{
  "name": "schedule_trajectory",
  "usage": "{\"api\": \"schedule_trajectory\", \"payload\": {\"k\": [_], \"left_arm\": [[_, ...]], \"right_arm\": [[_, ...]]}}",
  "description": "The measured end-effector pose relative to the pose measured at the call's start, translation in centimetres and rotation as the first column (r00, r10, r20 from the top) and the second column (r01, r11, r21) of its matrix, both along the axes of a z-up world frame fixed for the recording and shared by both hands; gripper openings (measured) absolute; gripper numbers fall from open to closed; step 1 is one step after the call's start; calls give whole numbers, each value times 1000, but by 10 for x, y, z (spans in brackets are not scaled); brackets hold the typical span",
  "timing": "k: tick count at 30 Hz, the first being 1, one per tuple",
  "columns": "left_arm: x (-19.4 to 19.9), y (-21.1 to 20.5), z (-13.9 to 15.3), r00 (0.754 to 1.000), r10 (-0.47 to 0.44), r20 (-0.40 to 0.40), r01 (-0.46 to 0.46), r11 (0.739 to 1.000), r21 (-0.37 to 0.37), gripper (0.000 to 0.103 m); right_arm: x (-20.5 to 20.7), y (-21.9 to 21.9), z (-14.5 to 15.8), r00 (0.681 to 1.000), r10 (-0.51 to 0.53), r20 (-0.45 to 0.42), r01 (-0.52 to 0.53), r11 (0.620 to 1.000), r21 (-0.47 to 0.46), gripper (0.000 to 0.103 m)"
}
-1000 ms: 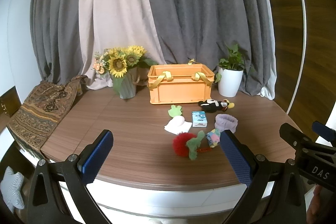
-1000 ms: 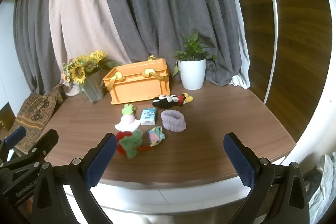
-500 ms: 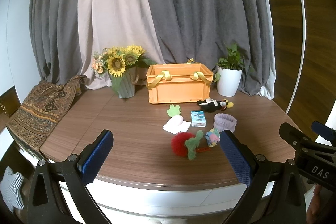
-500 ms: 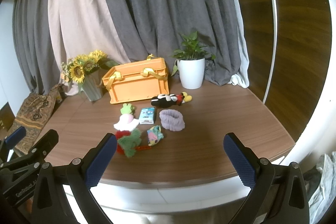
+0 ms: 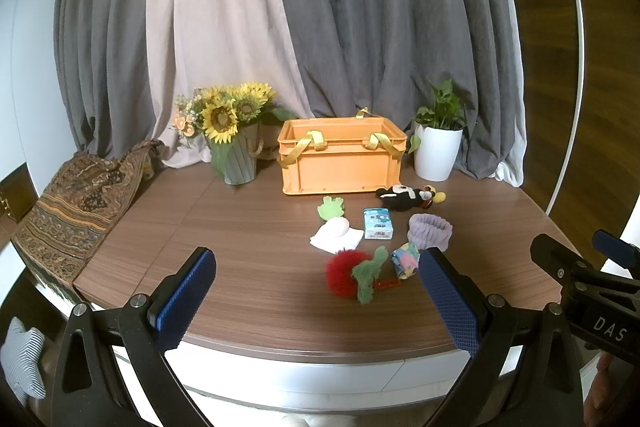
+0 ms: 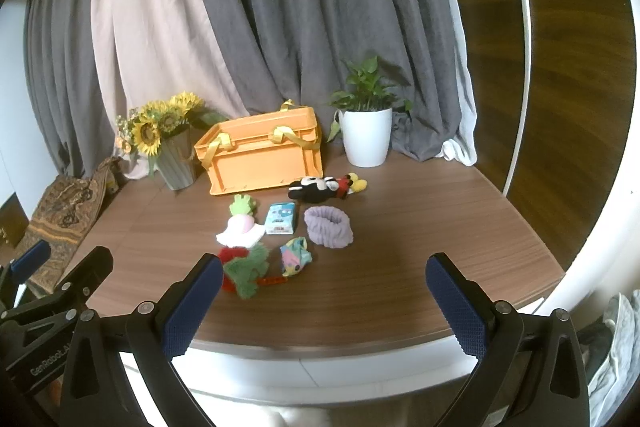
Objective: Organize soft objects
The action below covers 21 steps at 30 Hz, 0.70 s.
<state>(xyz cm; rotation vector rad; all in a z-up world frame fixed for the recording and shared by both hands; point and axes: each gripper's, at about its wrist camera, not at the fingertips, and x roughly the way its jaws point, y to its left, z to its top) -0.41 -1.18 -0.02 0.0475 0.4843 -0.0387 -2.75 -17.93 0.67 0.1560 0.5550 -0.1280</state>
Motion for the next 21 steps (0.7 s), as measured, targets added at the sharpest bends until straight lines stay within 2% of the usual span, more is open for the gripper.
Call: {"api": "schedule_trajectory", "payload": {"k": [6, 17, 21], "left_arm": [[7, -1, -11, 999, -8, -31, 8, 1000, -1, 103], [51, 4, -37, 993, -69, -99, 70, 997, 9, 100], [75, 5, -49, 986, -103, -132, 104, 995, 2, 98]], "right_arm": [[8, 1, -6, 1000, 7, -18, -7, 1000, 6, 103], [41, 5, -21, 997, 44, -59, -43, 999, 9, 102], [62, 6, -31, 995, 60, -81, -58, 998, 20, 97]]}}
